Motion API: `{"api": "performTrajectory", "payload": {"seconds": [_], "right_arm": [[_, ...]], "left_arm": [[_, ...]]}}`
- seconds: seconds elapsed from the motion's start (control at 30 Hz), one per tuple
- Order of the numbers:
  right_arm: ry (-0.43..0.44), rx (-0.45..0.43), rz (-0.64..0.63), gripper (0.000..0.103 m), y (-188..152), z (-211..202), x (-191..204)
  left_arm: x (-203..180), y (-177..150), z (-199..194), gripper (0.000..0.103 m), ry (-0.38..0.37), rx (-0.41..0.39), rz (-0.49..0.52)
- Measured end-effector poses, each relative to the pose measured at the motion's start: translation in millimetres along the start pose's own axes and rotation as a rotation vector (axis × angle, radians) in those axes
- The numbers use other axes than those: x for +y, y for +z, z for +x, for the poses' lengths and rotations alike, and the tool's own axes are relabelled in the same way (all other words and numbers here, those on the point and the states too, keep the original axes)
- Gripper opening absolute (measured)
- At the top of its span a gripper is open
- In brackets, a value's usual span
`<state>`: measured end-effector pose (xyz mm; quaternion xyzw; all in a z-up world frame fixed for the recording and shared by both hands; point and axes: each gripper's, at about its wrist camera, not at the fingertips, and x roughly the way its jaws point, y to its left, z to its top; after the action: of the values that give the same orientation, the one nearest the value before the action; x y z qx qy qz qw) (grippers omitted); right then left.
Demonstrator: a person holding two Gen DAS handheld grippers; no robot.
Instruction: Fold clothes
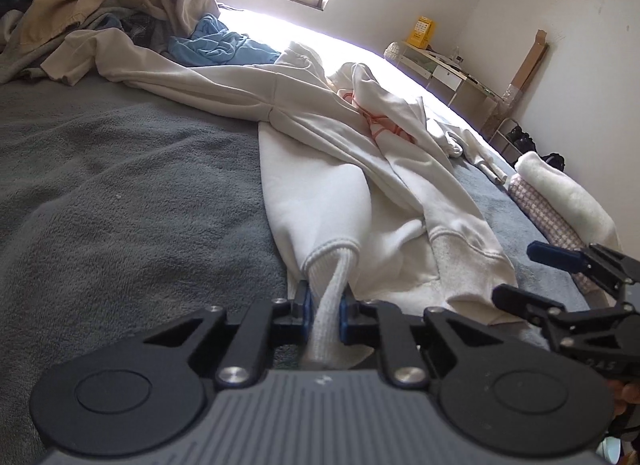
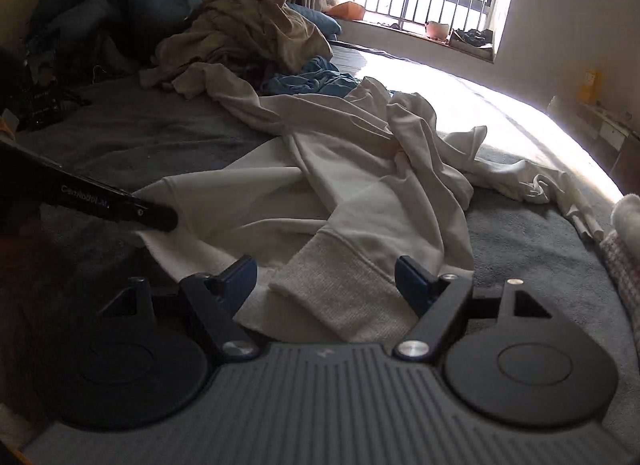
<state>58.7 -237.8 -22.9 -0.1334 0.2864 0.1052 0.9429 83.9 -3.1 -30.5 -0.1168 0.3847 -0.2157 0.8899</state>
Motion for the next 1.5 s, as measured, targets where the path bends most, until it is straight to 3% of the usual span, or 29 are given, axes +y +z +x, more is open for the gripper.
{"api": "performTrajectory", "payload": {"seconds": [0.1, 0.17, 0.23, 0.27, 0.33, 0.37, 0.47, 0.6, 0.77, 0.87, 0.97, 1.2, 1.5], "right_arm": [[-0.061, 0.055, -0.034, 0.064, -10, 31, 6], [-0.080, 0.086, 0.011, 0.040, -12, 43, -6], [-0.081, 0.064, 0.124, 0.014, -9, 38, -27], [-0.082, 0.035, 0.193, 0.007, -8, 30, -39], [-0.073, -0.029, 0.347, 0.007, -10, 13, -64], [-0.068, -0.062, 0.428, 0.007, -12, 4, -78], [-0.036, -0.142, 0.689, 0.007, -32, -9, -126], [-0.018, -0.199, 0.999, 0.006, -73, -8, -172], [-0.020, -0.207, 1.218, 0.006, -119, 9, -190], [-0.039, -0.215, 1.302, 0.004, -138, 11, -197], [-0.031, -0.224, 1.351, 0.002, -156, 7, -201], [0.072, -0.271, 1.375, 0.006, -162, -14, -194], [0.101, -0.252, 1.282, 0.009, -160, -44, -172]], "left_arm": [[1, -4, -3, 0.011, -0.004, 0.010, 0.004], [0, -8, -3, 0.011, -0.004, 0.019, 0.013], [-1, -11, -2, 0.011, -0.004, 0.027, 0.038], [-2, -11, -2, 0.013, -0.009, 0.029, 0.054], [-2, -9, -6, 0.021, -0.028, 0.032, 0.081], [-2, -7, -11, 0.030, -0.036, 0.025, 0.082], [-2, 3, -27, 0.043, -0.048, -0.030, 0.076], [-9, 22, -38, 0.053, -0.067, -0.108, 0.077], [-31, 49, 1, 0.055, -0.071, -0.023, 0.152], [-39, 59, 29, 0.055, -0.064, 0.032, 0.161], [-43, 68, 55, 0.055, -0.102, 0.091, 0.137], [-46, 98, 130, 0.057, -0.189, 0.257, -0.050], [-60, 109, 161, 0.055, -0.134, 0.346, -0.098]]}}
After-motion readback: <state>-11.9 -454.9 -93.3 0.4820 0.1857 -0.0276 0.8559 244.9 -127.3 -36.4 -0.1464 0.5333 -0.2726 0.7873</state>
